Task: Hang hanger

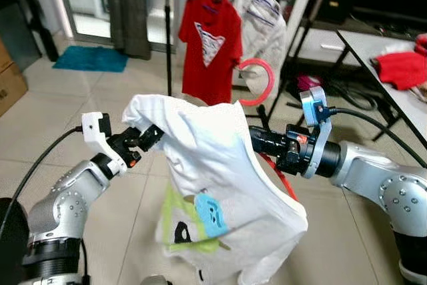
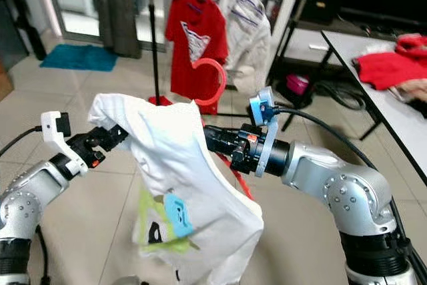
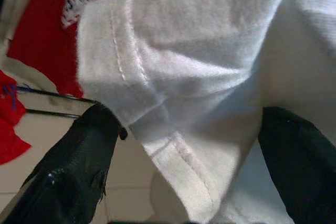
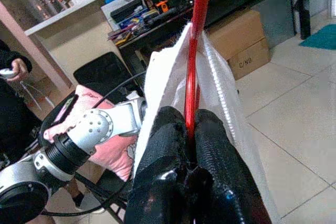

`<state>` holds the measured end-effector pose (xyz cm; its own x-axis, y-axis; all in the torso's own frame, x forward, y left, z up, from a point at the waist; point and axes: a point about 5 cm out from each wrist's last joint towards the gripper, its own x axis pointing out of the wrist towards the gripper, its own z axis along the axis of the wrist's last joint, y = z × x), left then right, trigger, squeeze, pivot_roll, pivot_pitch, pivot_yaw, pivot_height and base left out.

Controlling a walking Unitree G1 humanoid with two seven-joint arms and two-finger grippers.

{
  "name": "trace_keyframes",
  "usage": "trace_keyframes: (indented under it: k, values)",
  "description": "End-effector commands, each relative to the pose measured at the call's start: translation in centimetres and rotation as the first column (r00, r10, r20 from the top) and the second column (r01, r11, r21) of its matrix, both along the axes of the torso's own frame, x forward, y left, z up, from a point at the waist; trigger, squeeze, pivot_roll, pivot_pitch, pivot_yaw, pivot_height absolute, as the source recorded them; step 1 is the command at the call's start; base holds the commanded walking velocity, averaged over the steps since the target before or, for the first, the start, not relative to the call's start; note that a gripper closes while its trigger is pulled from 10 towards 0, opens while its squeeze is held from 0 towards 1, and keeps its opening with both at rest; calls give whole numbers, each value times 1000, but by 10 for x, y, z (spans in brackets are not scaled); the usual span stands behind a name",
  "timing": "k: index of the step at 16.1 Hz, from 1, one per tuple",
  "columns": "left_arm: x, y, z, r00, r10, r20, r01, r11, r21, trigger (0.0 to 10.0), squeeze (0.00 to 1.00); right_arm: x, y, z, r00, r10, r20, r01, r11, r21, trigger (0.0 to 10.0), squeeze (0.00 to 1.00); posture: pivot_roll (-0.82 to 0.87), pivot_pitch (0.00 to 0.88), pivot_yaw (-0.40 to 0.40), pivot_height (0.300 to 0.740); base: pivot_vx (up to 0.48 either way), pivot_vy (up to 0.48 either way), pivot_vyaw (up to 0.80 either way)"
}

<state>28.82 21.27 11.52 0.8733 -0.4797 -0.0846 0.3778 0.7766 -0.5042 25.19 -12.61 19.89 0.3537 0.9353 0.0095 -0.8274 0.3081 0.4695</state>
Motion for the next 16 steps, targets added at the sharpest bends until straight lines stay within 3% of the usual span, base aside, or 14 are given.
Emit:
trace_keyframes:
  k: [1,2,3,4,16]
  values:
    - [2,-6,-1,1000,-23,-10,23,1000,-12,10000,0,0,-4,9,999,0,33,-1,1000,12,10000,0,-89,0,-93,740,0,0,0]
    - [3,-8,-2,999,-36,-5,36,999,-32,6980,0,0,-4,10,999,3,35,-4,1000,14,10000,0,-90,0,-95,740,0,0,0]
    - [4,-9,-2,999,-37,2,37,998,-45,1020,0,0,-4,12,999,6,37,-6,1000,19,10000,0,-89,0,-95,740,0,0,0]
    - [5,-8,-2,999,-31,12,32,998,-47,0,0,1,-4,12,999,7,38,-8,1000,20,10000,0,-90,0,-95,740,0,0,0]
    - [7,-2,-2,999,6,45,-3,998,-56,0,0,-2,-3,9,1000,3,29,-4,1000,21,10000,0,-82,0,-99,740,0,0,0]
